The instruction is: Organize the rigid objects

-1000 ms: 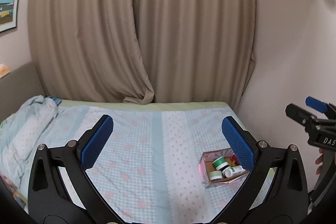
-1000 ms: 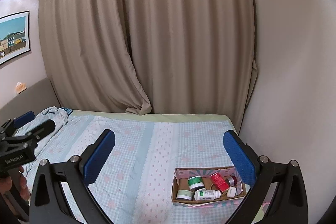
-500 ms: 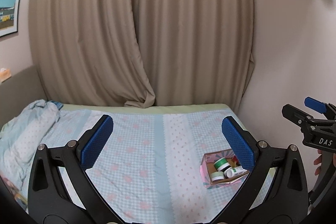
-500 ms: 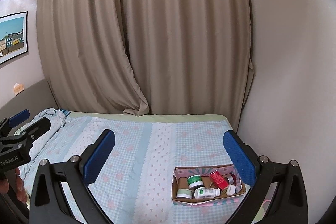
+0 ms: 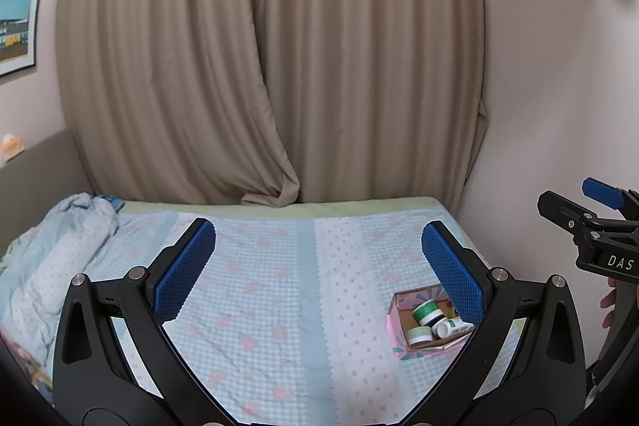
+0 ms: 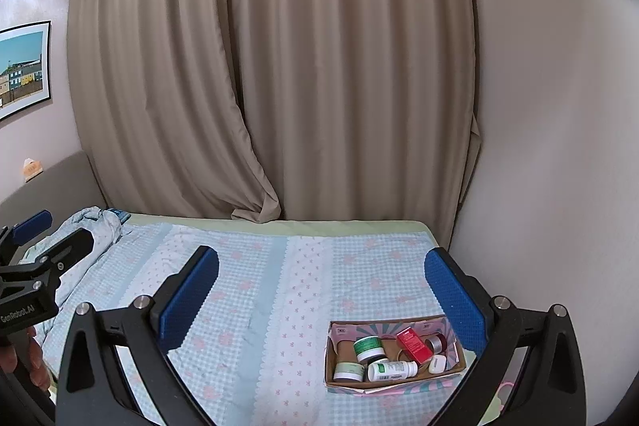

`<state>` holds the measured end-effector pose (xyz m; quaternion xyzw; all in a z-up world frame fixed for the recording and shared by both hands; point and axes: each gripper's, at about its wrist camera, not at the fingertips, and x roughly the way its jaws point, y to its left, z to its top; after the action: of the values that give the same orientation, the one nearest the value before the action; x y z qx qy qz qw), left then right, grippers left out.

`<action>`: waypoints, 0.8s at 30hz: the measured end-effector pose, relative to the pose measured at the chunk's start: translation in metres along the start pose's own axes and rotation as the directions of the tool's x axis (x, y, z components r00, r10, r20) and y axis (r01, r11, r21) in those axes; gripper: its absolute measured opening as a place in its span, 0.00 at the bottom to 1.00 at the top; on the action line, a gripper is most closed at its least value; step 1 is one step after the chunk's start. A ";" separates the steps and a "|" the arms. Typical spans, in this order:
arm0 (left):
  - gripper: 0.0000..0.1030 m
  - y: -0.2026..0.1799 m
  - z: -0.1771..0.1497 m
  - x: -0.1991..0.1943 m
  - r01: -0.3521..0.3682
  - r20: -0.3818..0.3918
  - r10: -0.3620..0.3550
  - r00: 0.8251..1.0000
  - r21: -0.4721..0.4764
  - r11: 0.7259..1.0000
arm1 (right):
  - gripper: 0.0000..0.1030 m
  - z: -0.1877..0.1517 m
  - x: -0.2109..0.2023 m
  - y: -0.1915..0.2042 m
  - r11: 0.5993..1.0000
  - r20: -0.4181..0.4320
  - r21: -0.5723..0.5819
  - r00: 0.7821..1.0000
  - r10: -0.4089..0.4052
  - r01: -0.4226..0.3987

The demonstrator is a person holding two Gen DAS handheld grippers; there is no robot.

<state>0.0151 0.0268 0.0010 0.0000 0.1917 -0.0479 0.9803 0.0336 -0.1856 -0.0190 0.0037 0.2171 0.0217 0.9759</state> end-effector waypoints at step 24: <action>1.00 0.009 0.000 0.009 0.021 0.001 -0.021 1.000 -0.016 1.000 | 1.00 0.003 0.004 0.003 0.999 0.013 0.018 0.999 -0.046 0.046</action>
<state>0.0242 0.0347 -0.0026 -0.0097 0.1916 -0.0567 0.9798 0.0387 -0.1827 -0.0182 0.0077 0.2106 -0.0026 0.9775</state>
